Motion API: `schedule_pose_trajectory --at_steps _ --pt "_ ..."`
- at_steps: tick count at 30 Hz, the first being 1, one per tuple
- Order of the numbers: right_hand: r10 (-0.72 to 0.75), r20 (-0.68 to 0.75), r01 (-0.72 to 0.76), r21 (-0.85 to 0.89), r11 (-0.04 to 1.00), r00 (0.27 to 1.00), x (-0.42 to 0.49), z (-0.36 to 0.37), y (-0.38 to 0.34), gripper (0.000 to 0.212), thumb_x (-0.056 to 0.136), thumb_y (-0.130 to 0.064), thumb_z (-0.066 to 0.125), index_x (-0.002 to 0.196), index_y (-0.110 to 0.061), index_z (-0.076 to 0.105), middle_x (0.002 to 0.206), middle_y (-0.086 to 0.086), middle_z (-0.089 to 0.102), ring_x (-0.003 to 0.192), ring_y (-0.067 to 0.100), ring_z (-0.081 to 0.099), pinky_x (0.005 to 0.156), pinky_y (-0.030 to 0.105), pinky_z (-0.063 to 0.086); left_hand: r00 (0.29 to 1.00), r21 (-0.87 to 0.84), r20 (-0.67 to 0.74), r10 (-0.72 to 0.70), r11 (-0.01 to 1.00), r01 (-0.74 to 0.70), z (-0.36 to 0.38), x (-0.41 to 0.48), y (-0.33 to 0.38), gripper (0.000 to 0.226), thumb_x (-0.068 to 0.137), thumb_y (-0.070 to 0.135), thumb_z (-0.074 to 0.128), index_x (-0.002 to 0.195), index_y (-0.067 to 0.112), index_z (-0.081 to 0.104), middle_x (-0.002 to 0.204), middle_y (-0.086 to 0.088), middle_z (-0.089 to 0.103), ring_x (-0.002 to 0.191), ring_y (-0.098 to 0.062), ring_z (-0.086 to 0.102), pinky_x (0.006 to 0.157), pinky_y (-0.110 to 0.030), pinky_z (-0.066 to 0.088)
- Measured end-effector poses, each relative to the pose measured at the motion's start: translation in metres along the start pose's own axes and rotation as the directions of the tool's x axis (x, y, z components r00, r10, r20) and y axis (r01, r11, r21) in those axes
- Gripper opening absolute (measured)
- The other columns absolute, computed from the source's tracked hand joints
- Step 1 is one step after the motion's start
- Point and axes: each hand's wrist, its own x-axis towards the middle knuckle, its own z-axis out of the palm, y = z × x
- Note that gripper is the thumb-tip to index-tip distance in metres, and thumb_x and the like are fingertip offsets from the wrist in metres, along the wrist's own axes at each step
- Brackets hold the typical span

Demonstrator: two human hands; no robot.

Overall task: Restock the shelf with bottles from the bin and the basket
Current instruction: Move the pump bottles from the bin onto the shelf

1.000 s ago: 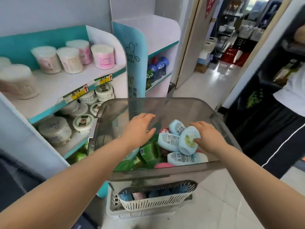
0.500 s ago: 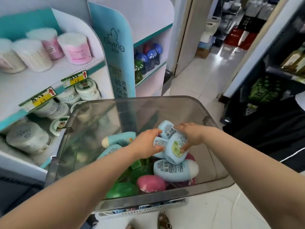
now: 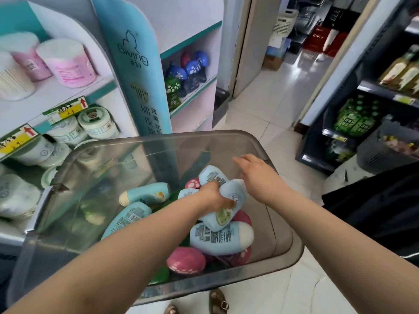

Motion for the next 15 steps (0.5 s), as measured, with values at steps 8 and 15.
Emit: schedule_pose_trajectory --at_steps 8,15 --pt "-0.215 0.291 0.23 -0.018 0.973 0.932 0.027 0.037 -0.044 0.075 0.087 -0.031 0.063 0.149 -0.022 0.023 0.152 0.009 0.026 0.138 0.03 0.026 0.108 0.041 0.03 0.878 -0.405 -0.461 -0.132 0.911 -0.076 -0.088 -0.049 -0.06 0.063 0.074 0.021 0.079 0.128 0.017 0.046 0.112 -0.003 0.058 0.1 -0.027 0.06 0.086 -0.043 0.052" --pt "-0.25 0.493 0.358 -0.137 0.924 0.833 0.046 0.08 -0.079 0.111 0.069 -0.047 0.077 0.152 -0.017 0.01 0.149 0.014 0.028 0.135 0.033 0.03 0.11 0.039 0.029 0.784 -0.545 -0.576 -0.232 0.824 -0.156 -0.11 -0.089 -0.107 0.052 0.074 0.012 0.078 0.119 0.017 0.052 0.105 -0.007 0.065 0.089 -0.026 0.064 0.078 -0.037 0.052"
